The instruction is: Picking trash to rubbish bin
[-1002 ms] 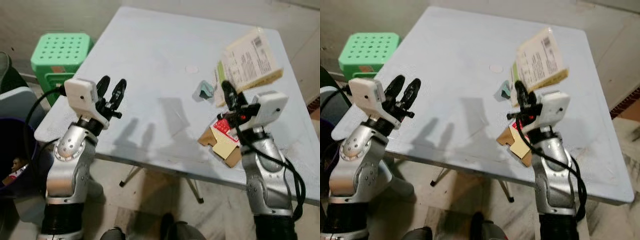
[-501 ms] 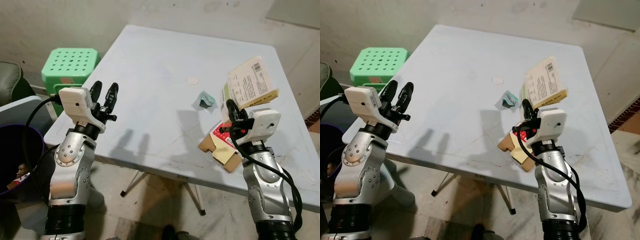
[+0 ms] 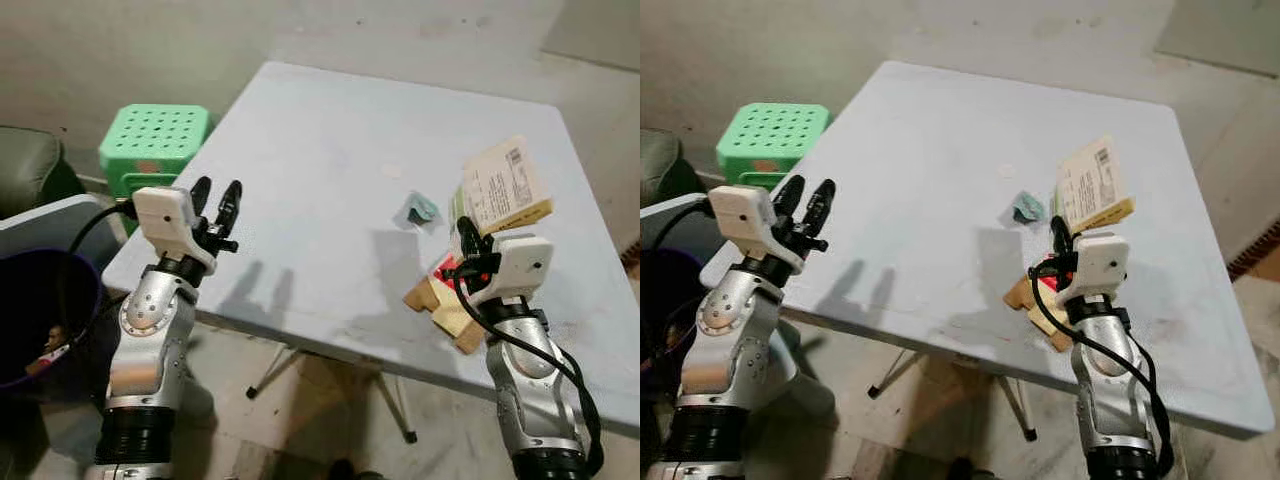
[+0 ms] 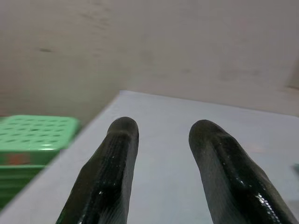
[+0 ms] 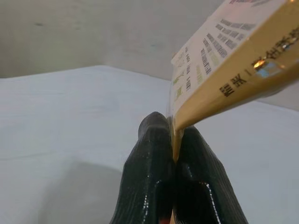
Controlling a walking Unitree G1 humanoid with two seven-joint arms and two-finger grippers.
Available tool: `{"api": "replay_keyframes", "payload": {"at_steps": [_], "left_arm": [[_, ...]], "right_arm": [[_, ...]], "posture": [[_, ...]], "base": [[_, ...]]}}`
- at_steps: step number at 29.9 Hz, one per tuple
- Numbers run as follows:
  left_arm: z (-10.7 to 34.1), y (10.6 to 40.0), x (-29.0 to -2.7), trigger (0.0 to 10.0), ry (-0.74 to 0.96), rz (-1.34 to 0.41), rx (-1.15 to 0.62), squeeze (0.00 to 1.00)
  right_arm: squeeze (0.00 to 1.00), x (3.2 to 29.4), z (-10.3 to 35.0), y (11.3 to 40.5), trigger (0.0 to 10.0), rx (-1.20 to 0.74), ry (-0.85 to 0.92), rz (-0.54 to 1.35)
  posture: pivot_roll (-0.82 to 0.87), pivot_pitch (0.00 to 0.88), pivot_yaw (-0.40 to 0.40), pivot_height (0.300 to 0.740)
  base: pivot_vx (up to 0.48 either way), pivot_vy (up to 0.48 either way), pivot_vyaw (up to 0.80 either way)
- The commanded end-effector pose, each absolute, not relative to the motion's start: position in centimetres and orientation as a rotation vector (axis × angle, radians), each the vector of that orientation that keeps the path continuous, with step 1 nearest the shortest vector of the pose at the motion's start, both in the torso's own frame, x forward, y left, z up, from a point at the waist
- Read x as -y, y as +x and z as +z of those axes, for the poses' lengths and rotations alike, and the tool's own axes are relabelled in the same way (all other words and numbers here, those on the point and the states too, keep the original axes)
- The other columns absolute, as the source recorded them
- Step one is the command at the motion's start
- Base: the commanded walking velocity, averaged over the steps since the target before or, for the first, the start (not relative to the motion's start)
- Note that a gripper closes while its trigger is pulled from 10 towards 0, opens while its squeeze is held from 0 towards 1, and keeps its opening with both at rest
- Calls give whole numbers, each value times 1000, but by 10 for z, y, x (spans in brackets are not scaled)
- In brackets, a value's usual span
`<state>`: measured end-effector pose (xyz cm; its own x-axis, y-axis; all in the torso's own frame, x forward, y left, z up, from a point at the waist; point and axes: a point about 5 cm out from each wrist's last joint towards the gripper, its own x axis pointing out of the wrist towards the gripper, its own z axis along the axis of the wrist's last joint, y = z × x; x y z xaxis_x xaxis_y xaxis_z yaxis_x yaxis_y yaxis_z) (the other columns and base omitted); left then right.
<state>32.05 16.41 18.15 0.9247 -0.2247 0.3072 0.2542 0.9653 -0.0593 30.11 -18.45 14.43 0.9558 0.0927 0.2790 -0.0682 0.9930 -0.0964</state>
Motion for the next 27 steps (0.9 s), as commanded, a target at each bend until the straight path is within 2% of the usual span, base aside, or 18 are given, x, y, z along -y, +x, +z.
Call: {"api": "replay_keyframes", "payload": {"at_steps": [1,7,27], "left_arm": [[182,321,-163,10000,-100,-250,307,0],[188,330,-165,10000,-90,-240,320,0],[181,330,-173,10000,-87,-186,318,0]], "right_arm": [[0,187,145,301,10000,291,-103,66],[0,184,144,304,10000,289,-111,69],[0,183,144,309,10000,283,-139,129]], "posture": [[26,85,-40,740],[19,55,-43,740],[36,20,-90,740]], "base": [[0,0,800],[0,0,800],[0,0,800]]}}
